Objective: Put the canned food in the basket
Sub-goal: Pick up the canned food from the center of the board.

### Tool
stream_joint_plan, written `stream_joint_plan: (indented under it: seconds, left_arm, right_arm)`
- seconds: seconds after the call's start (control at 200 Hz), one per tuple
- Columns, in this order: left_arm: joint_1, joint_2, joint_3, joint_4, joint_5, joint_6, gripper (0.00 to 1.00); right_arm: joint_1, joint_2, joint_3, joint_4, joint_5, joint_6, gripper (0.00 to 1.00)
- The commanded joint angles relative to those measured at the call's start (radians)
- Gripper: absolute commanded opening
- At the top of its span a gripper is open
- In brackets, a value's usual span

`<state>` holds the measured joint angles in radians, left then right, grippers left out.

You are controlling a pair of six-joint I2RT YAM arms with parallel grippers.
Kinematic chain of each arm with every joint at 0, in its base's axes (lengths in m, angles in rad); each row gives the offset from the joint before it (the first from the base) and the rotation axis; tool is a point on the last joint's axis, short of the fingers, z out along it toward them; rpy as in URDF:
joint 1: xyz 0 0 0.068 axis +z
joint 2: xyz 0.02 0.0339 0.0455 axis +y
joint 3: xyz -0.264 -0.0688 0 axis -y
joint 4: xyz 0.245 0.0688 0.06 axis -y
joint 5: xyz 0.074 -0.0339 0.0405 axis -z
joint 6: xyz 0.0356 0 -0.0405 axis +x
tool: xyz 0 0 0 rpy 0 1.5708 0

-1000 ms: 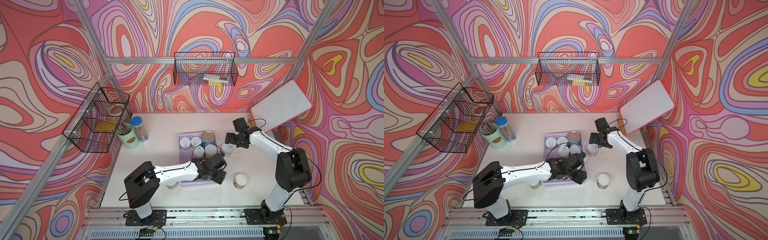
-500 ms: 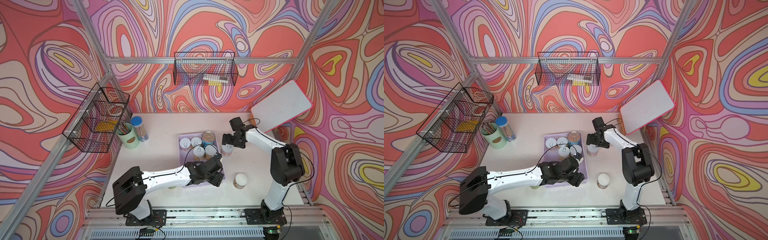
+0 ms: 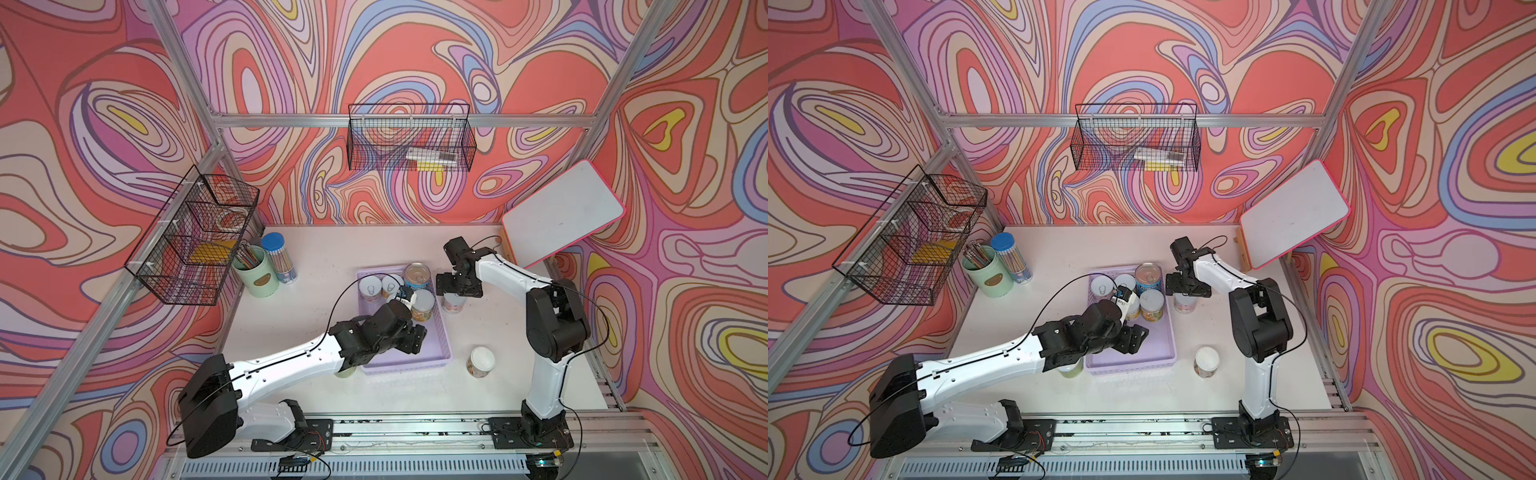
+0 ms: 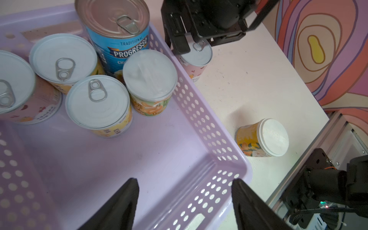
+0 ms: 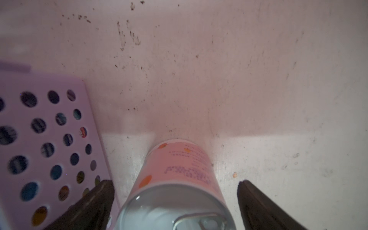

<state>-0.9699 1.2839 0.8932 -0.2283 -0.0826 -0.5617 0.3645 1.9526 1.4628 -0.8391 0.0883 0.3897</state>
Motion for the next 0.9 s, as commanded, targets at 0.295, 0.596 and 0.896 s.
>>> stream_joint_plan:
  seconds: [0.295, 0.596, 0.896]
  left_arm:
    - [0.121, -0.1, 0.049, 0.02, 0.092, 0.017, 0.83]
    - [0.146, -0.097, 0.081, -0.005, 0.088, 0.035, 0.9]
    - [0.151, -0.102, 0.078, -0.017, 0.083, 0.037, 0.94]
  right_arm:
    - [0.011, 0.008, 0.022, -0.037, 0.044, -0.01, 0.9]
    - [0.013, 0.008, 0.013, -0.041, 0.041, -0.013, 0.82]
    - [0.011, -0.002, 0.014, -0.043, 0.036, -0.011, 0.7]
